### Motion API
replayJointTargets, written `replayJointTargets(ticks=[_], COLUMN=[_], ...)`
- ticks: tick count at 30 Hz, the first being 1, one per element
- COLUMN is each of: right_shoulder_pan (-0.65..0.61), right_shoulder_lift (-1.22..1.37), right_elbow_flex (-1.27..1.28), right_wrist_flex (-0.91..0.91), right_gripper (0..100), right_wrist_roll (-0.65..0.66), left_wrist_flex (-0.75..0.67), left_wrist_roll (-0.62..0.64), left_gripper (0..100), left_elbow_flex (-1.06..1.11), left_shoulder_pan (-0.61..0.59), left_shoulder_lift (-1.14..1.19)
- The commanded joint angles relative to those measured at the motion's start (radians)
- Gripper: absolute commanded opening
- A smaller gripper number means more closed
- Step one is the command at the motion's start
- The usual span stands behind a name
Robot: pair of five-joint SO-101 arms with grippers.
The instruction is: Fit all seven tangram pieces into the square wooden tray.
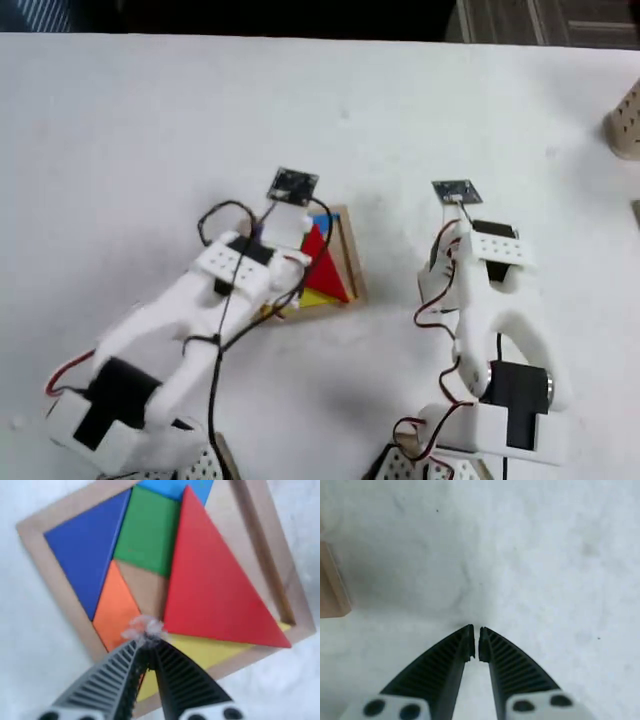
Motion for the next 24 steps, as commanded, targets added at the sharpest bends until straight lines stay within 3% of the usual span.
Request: replayJointTargets(ticks=[1, 11, 24], right_shoulder_pan=[0.005, 0.005, 0.005], right_shoulder_lift=[-0.008, -0.008, -0.008], right_elbow_flex=[-0.055, -0.055, -0.055], right_wrist_flex=[-0.008, -0.008, -0.008], right_gripper=[1.8, 1.8, 1.8], right_wrist_roll=[0.015, 0.015, 0.015], left_wrist_flex=[-0.026, -0.146, -0.213], left_wrist_roll=[0.000, 0.003, 0.006], left_gripper=[2, 2, 2], left_elbow_flex=[-0.078, -0.063, -0.063], left_shoulder_pan=[-0.010, 0.067, 0.059], left_shoulder_lift=[0.035, 0.041, 0.041])
